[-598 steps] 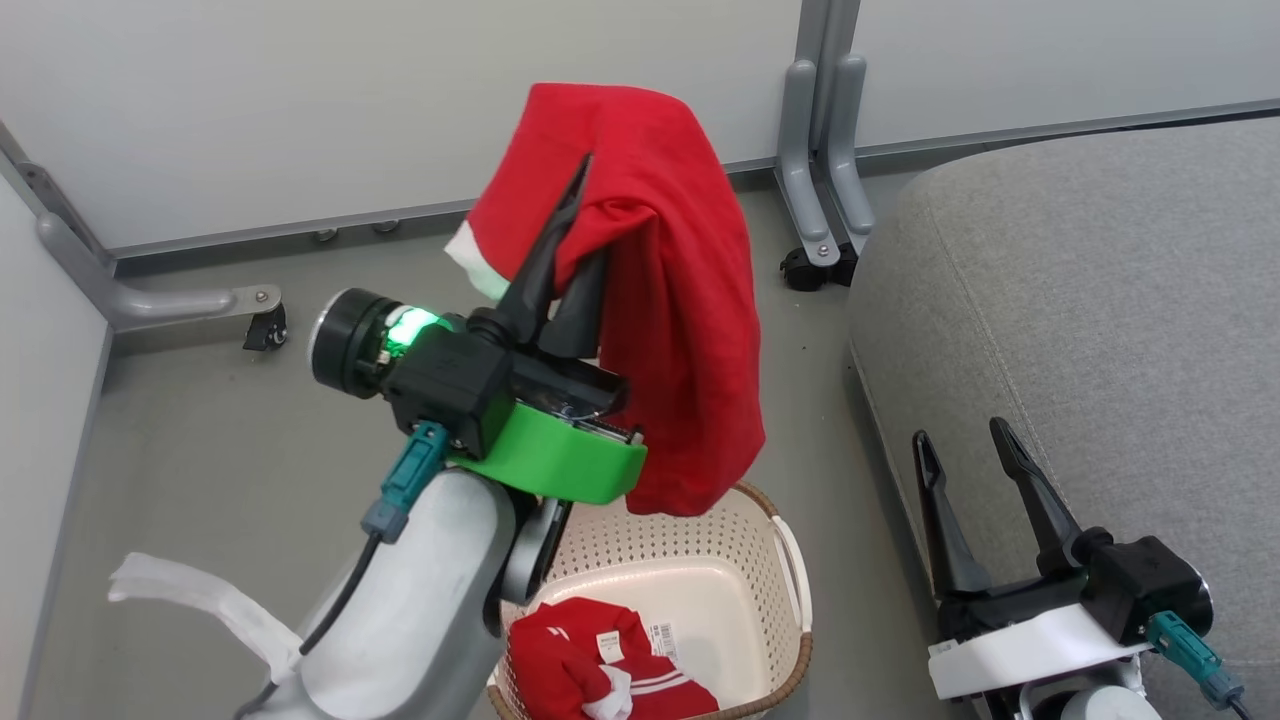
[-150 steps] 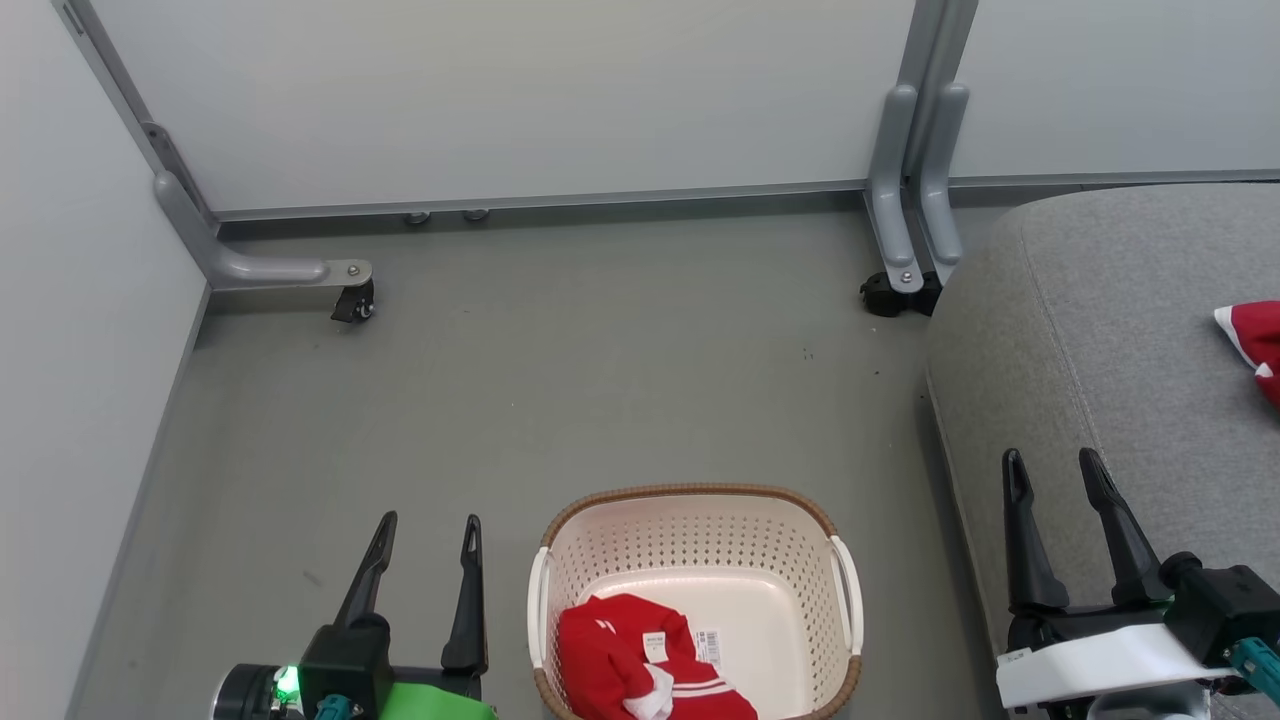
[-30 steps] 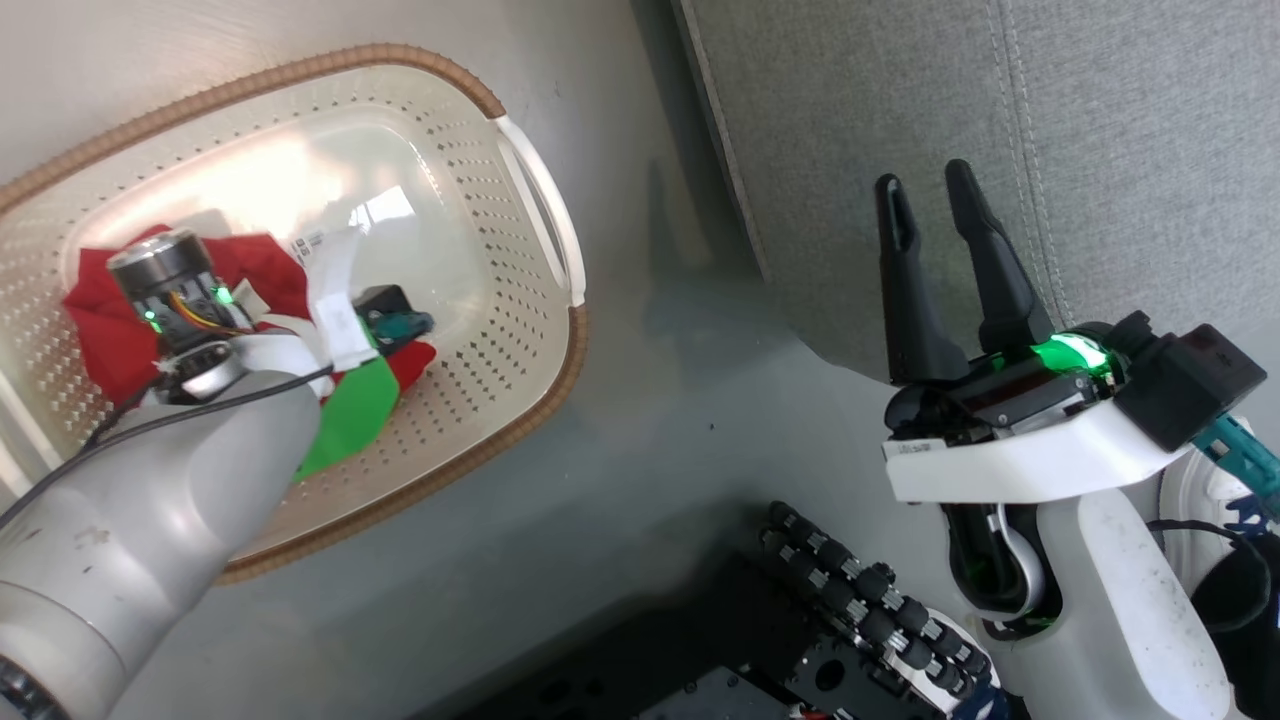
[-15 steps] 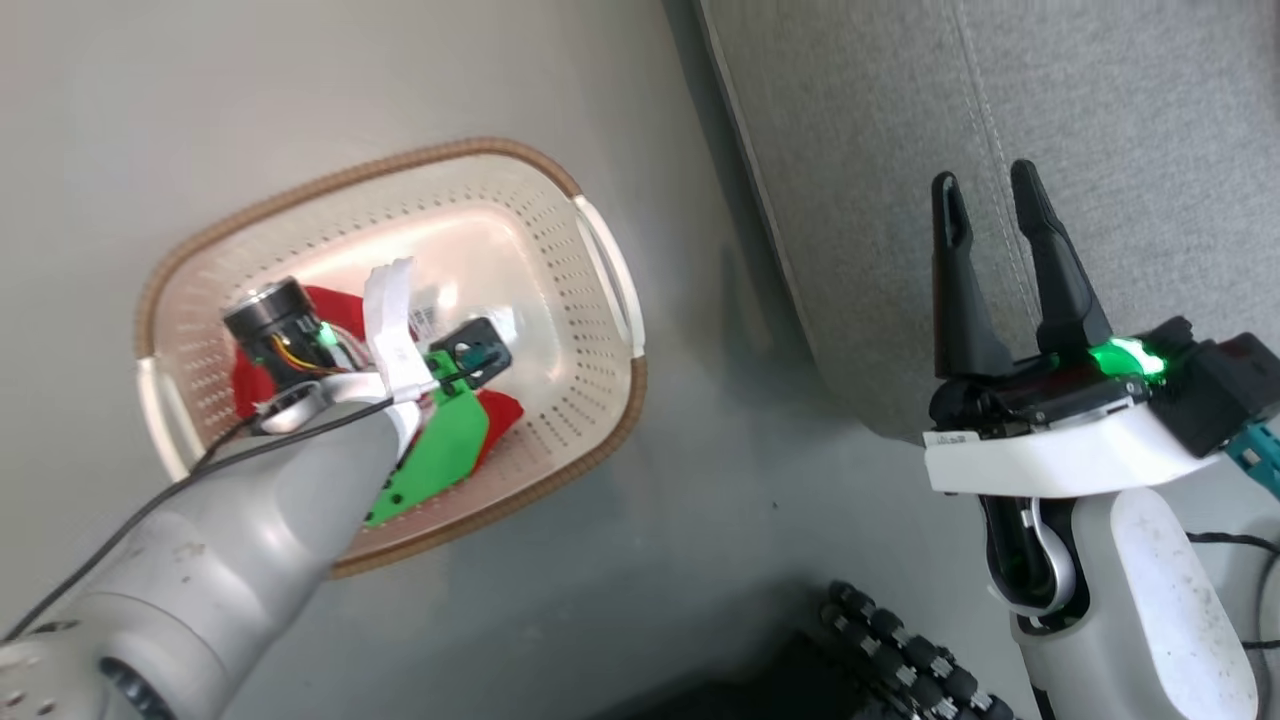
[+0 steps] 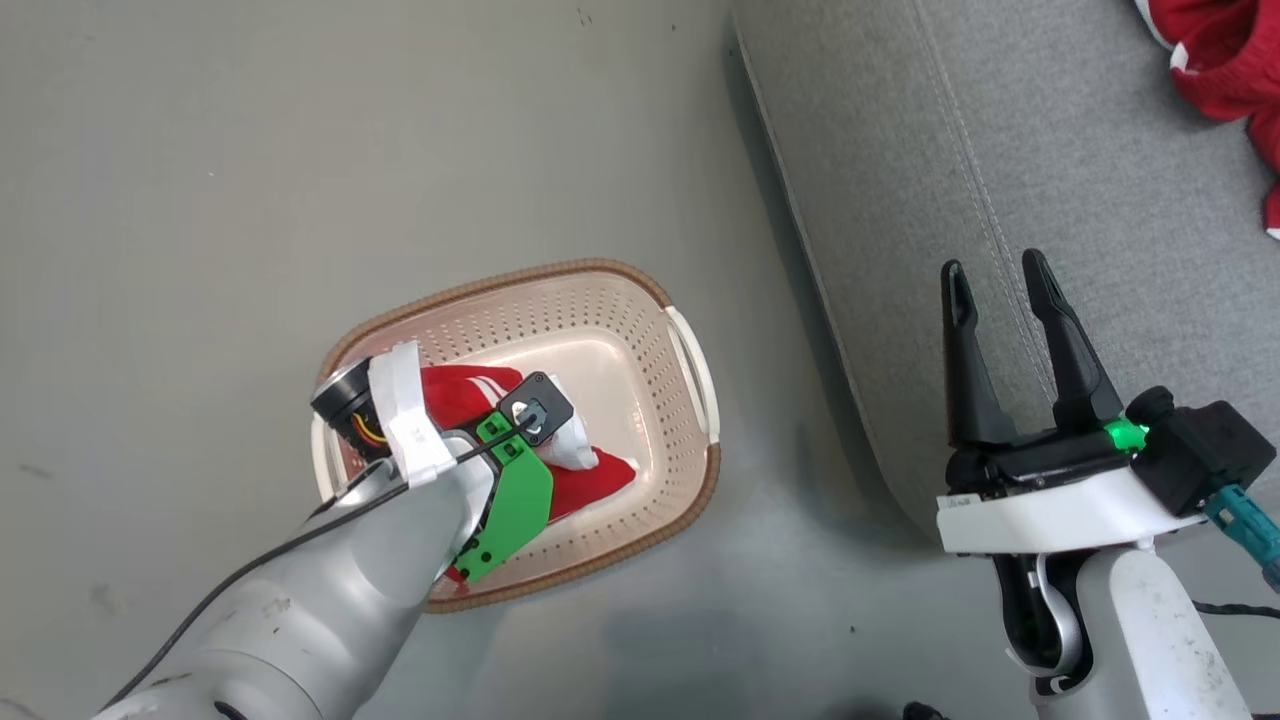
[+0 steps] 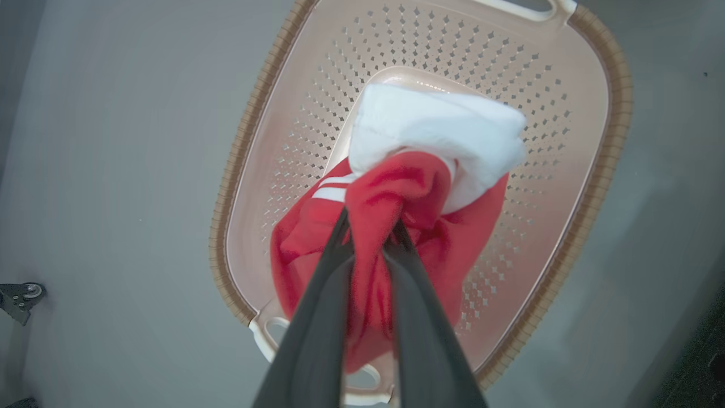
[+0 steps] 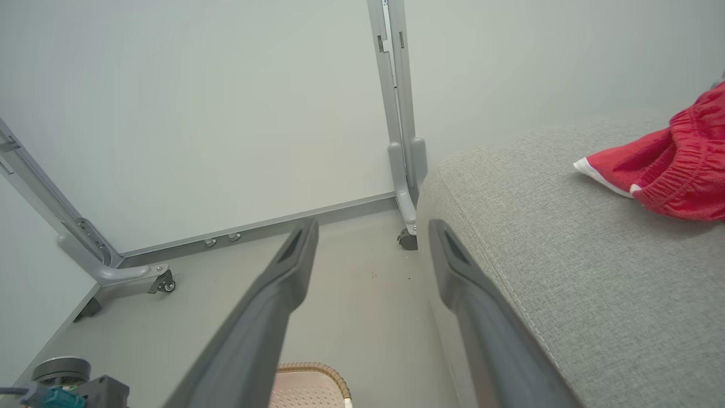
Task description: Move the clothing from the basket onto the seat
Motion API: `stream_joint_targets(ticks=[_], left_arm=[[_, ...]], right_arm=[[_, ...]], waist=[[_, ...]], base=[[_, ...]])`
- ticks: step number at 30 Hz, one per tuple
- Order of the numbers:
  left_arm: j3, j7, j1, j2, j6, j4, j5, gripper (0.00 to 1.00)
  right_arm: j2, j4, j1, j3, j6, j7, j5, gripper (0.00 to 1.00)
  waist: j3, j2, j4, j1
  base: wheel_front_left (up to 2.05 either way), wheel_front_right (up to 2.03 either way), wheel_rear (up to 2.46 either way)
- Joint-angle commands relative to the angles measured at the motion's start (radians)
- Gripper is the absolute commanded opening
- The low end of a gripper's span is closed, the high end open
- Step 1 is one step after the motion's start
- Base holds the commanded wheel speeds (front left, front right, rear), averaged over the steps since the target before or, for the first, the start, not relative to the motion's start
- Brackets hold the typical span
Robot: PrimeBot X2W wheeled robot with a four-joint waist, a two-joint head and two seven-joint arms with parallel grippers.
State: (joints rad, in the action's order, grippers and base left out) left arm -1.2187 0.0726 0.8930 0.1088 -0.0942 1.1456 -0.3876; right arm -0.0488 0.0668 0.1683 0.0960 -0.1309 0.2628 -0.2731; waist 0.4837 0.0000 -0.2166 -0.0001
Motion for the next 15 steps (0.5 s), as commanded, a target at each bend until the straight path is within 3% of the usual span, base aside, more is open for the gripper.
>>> stream_joint_targets(ticks=[1,15], left_arm=[[0.014,-0.033,-0.027,-0.011,0.013,0.011,-0.023,0.0],[0.135,-0.319,-0.113,-0.047,0.095,0.009,-0.144,0.0]], right_arm=[[-0.003,-0.006,-0.025,-0.006,0.0,0.003,0.015,1.0],[-0.003,-0.022,-0.113,-0.005,0.0,0.003,0.044,1.0]], waist=[[-0.138,0.0,0.096,0.0001],[-0.334,0.0,0.162,0.0001]], base=[[0.0,0.0,0.0],[0.0,0.0,0.0]])
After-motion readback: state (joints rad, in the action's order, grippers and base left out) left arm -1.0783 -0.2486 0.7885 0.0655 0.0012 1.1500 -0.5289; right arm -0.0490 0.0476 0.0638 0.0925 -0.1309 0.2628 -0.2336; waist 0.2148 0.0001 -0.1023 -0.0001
